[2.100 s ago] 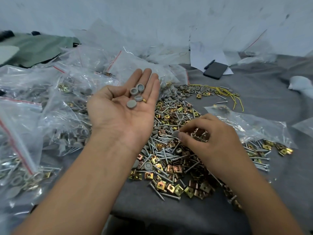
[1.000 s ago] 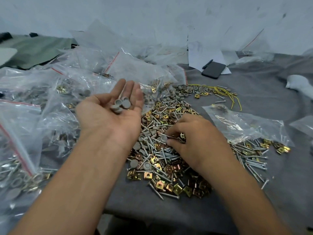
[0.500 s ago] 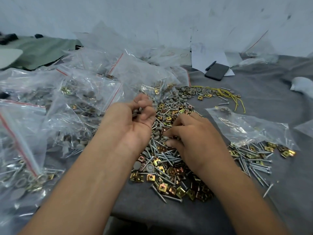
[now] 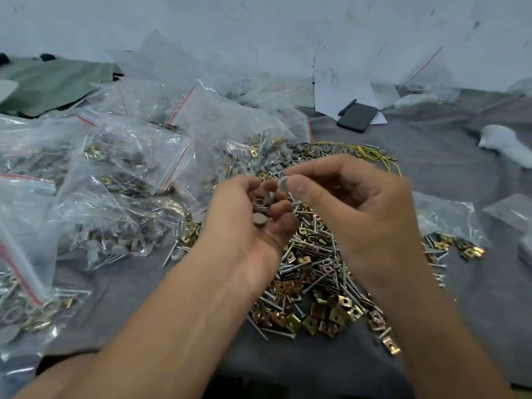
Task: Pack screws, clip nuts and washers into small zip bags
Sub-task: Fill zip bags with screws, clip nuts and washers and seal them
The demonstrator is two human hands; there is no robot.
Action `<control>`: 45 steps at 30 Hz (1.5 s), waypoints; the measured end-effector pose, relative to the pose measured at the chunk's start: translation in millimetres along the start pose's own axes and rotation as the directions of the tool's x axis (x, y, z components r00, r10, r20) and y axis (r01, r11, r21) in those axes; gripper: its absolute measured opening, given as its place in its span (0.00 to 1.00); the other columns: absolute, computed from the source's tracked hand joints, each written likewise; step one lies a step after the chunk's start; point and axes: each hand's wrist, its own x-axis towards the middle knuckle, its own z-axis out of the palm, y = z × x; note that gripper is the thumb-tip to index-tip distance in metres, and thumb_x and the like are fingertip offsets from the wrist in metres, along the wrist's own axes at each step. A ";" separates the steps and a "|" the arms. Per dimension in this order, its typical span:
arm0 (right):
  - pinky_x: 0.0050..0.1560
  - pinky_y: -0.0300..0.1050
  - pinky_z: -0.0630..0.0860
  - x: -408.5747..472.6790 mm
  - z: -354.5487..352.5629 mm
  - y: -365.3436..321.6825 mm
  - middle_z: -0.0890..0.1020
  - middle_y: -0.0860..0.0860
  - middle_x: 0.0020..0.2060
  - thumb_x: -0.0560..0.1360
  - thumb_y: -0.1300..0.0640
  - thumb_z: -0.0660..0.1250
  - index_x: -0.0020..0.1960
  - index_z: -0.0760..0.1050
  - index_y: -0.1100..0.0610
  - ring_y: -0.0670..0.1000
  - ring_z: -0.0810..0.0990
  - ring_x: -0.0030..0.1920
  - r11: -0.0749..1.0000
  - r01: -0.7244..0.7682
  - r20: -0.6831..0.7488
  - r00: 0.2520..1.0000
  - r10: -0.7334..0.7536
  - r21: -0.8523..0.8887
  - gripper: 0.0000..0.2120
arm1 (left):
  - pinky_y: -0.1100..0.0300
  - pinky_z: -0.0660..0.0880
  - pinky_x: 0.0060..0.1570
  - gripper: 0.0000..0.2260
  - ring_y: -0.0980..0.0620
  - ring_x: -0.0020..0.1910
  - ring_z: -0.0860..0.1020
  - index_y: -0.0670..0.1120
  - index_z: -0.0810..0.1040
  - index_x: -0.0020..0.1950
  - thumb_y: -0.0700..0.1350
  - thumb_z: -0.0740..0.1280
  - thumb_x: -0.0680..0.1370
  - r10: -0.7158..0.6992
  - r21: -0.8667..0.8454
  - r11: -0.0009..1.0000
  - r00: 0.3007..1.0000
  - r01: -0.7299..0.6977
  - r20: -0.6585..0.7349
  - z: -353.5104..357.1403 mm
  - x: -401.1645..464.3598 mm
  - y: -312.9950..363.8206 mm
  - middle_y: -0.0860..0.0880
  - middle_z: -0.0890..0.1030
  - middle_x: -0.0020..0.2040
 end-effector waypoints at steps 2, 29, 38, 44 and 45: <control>0.50 0.52 0.84 -1.3 9.6 2.7 0.86 0.47 0.46 0.75 0.57 0.78 0.52 0.87 0.52 0.51 0.86 0.48 0.999 0.007 -0.018 1.000 -0.007 -0.039 0.07 | 0.66 0.66 0.17 0.09 0.55 0.24 0.68 0.42 0.76 0.53 0.41 0.56 0.84 -0.023 -0.009 1.000 0.999 0.023 0.022 4.5 -1.1 -5.5 0.46 0.73 0.37; 0.36 0.28 0.68 4.5 -104.5 46.7 0.81 0.35 0.35 0.70 0.56 0.81 0.42 0.83 0.46 0.40 0.77 0.38 0.762 -0.176 -0.105 0.984 0.141 -0.623 0.08 | 0.53 0.86 0.47 0.19 0.35 0.50 0.87 0.24 0.77 0.60 0.23 0.61 0.70 -0.114 -0.031 0.992 0.972 0.123 0.204 2.6 0.2 -13.8 0.27 0.83 0.51; 0.42 0.29 0.76 0.4 -60.7 45.8 0.84 0.39 0.39 0.72 0.63 0.76 0.51 0.85 0.46 0.38 0.82 0.42 0.807 -0.142 0.017 0.983 0.185 -0.573 0.13 | 0.45 0.84 0.56 0.14 0.30 0.62 0.82 0.22 0.74 0.62 0.22 0.53 0.81 -0.154 0.094 0.986 0.968 0.138 0.196 16.2 -4.3 -30.4 0.25 0.80 0.61; 0.42 0.28 0.75 -2.4 -59.6 40.2 0.83 0.38 0.37 0.75 0.57 0.78 0.49 0.86 0.47 0.38 0.82 0.41 0.816 -0.133 -0.024 0.989 0.145 -0.562 0.06 | 0.43 0.79 0.67 0.15 0.33 0.63 0.82 0.23 0.75 0.63 0.22 0.55 0.79 -0.100 0.134 0.987 0.989 0.084 0.113 13.9 0.9 -20.9 0.26 0.79 0.62; 0.41 0.28 0.75 -2.6 -59.1 38.5 0.84 0.38 0.37 0.75 0.57 0.78 0.49 0.86 0.47 0.39 0.82 0.41 0.823 -0.144 -0.044 0.989 0.143 -0.549 0.06 | 0.42 0.77 0.69 0.15 0.32 0.63 0.81 0.23 0.75 0.63 0.22 0.55 0.79 -0.091 0.143 0.987 0.990 0.075 0.108 14.4 2.0 -19.6 0.25 0.78 0.63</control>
